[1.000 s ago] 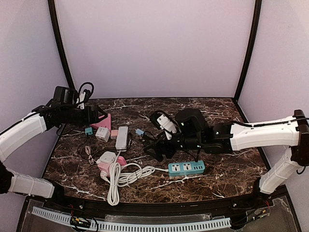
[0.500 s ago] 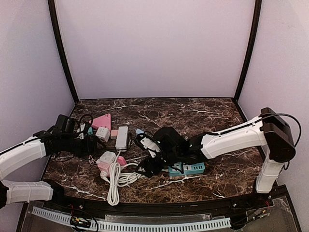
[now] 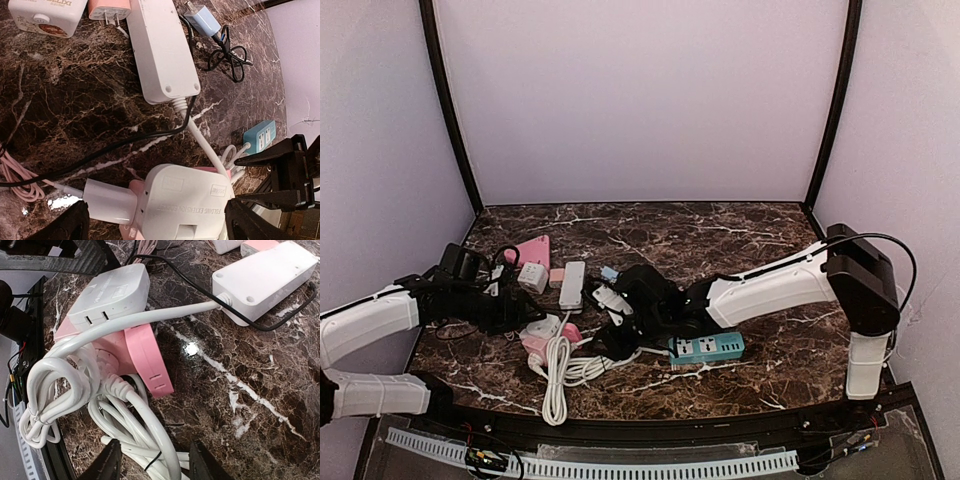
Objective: Pull the plug off the socket
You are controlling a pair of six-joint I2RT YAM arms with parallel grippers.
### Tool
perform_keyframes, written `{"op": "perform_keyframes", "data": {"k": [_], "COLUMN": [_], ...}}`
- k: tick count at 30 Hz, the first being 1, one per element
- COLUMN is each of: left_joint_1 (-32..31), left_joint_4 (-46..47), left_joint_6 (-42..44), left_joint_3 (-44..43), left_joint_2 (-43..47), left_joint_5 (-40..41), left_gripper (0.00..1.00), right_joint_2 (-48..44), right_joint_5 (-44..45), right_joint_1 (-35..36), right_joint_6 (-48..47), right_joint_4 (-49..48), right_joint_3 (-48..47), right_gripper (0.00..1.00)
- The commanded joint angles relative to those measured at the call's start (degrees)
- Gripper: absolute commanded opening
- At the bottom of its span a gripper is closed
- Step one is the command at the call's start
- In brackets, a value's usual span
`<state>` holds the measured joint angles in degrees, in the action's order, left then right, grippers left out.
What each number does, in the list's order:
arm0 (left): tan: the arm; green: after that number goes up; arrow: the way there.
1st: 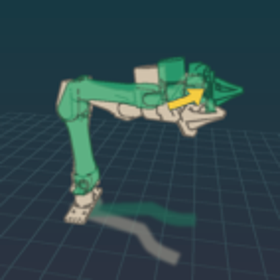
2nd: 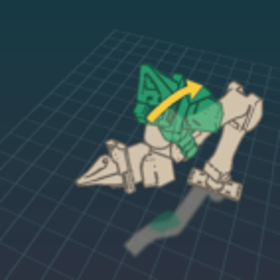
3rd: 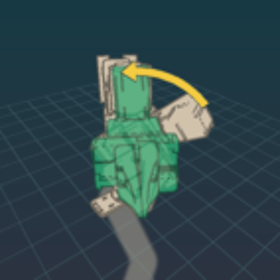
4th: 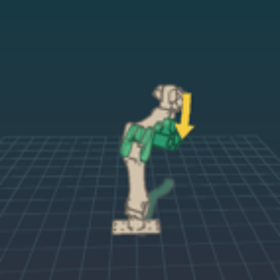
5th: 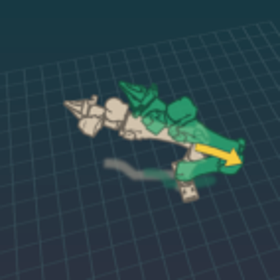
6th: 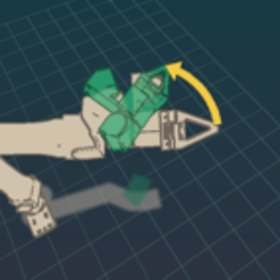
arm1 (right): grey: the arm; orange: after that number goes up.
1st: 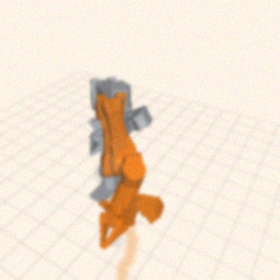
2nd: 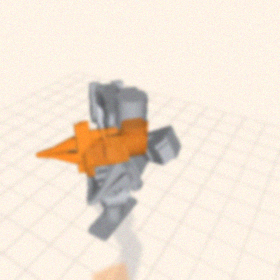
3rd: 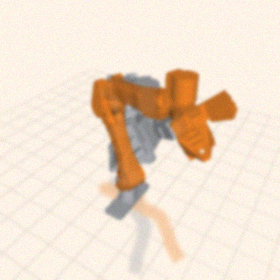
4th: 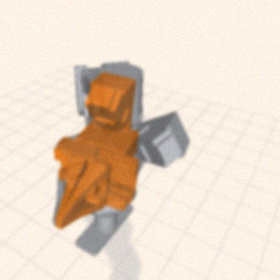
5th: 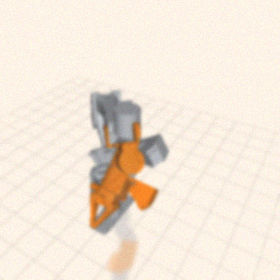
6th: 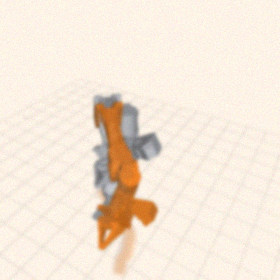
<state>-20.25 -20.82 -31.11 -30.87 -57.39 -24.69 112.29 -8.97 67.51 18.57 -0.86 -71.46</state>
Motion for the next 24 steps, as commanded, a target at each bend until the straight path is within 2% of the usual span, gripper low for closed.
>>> {"op": "perform_keyframes", "data": {"k": [1, 6, 16, 19, 22, 24], "left_joint_1": [-0.72, -0.91, -2.52, -2.93, -3.73, -4.27], "left_joint_4": [0.60, 0.65, 0.95, 0.96, 1.50, 2.13], "left_joint_6": [0.56, 0.35, 0.11, 0.09, -0.10, -0.29], "left_joint_3": [0.29, 0.60, -0.36, -0.30, -0.40, -0.58], "left_joint_2": [1.52, 1.59, -1.18, -1.79, -2.07, -2.22], "left_joint_5": [-2.43, -3.49, -5.29, -5.56, -6.35, -7.26], "left_gripper": [0.93, 0.93, 0.93, 0.93, 0.93, 0.93], "right_joint_2": [0.49, -1.30, -1.82, -2.35, -3.12, -3.81], "right_joint_5": [2.46, 5.83, 5.74, 6.87, 8.67, 10.64], "right_joint_1": [0.48, 0.41, 0.43, 0.43, 0.39, 0.20], "right_joint_6": [-0.28, -0.37, 0.30, 0.55, 0.88, 1.15], "right_joint_4": [0.69, 0.69, -0.01, -0.38, -0.54, -0.54], "right_joint_3": [-0.97, 1.53, 3.51, 4.31, 5.66, 6.73], "right_gripper": [0.39, 0.26, 0.22, 0.13, 0.00, 0.00]}}
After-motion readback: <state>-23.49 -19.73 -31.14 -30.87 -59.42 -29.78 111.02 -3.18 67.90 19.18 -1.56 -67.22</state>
